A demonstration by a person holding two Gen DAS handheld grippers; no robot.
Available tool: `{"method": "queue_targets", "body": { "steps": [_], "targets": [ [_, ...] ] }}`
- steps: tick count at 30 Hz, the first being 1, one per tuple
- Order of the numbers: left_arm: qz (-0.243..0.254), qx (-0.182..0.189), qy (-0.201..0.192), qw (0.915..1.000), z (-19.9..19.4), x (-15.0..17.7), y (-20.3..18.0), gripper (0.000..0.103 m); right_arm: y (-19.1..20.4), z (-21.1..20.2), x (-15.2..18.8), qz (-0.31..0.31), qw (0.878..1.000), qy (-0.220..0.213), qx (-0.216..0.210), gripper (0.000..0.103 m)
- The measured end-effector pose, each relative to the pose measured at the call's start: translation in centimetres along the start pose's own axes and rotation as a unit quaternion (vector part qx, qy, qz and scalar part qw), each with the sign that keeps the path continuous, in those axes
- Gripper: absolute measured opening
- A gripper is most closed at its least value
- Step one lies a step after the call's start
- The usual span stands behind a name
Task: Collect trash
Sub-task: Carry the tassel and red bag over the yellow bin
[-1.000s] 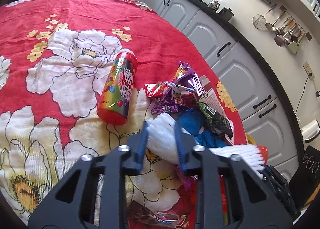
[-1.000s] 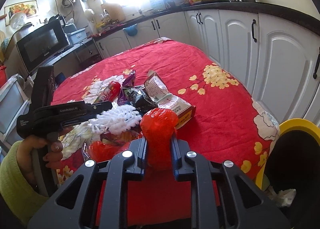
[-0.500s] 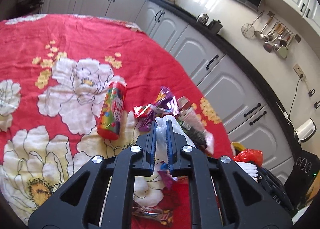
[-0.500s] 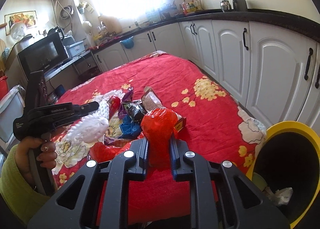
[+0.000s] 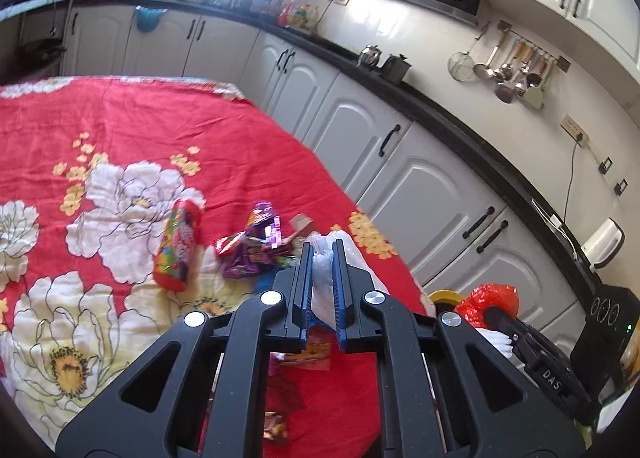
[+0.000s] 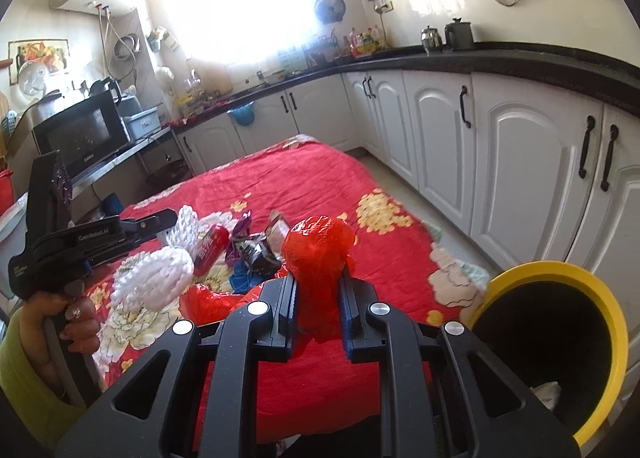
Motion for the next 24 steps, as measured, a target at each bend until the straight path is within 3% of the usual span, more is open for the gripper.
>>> {"method": "queue_targets", "body": {
  "steps": [24],
  "targets": [
    [0.075, 0.031, -0.004, 0.9967, 0.9, 1.9, -8.7, 0.005, -5.3, -5.1, 0.3, 0.018, 0.998, -0.033, 0.052, 0.016]
  ]
}}
Point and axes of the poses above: each gripper's, at about its wrist camera, not at the fingertips, and z roughly the way its jaws point, y to its left, x to its underside, the point moved 4 cm from there along z, roughly the way its jaws point, and after that the axes turned 1 degree about y, right-handed, at the moved point
